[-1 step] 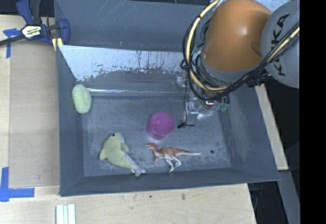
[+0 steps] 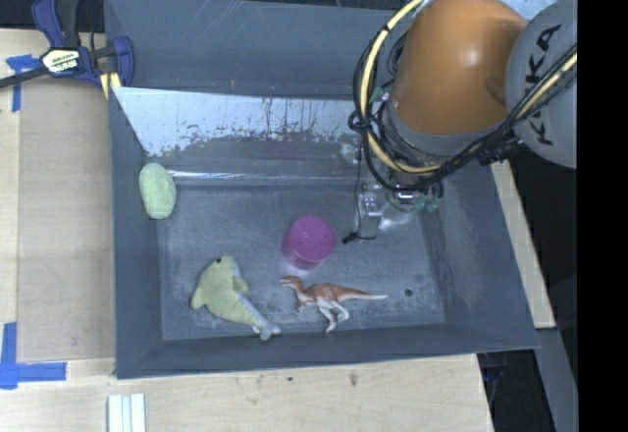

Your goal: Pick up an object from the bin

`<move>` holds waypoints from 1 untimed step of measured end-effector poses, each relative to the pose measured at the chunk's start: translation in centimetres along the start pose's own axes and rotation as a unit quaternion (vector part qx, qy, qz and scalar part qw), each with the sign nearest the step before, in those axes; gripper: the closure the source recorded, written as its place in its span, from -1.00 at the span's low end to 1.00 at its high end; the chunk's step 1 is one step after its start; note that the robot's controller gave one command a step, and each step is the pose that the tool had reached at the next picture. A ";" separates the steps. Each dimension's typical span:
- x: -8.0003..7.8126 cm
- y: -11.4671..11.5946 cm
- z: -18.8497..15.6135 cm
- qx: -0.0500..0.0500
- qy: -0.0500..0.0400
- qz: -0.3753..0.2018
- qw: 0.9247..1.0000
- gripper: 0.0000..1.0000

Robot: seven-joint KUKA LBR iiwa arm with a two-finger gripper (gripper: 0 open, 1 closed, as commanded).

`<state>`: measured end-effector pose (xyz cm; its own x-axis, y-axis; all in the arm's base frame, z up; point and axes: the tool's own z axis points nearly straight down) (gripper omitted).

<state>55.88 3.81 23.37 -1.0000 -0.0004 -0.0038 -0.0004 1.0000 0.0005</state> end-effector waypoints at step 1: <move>2.5 -0.6 6.9 0.000 -0.001 -0.052 0.999 -1.00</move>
Offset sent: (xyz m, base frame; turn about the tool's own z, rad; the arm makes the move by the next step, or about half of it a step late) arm -0.0570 -0.0211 -0.0761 -0.2838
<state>53.45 3.21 16.47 -0.9945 -0.1044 -0.0059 -0.1044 0.9945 -0.0005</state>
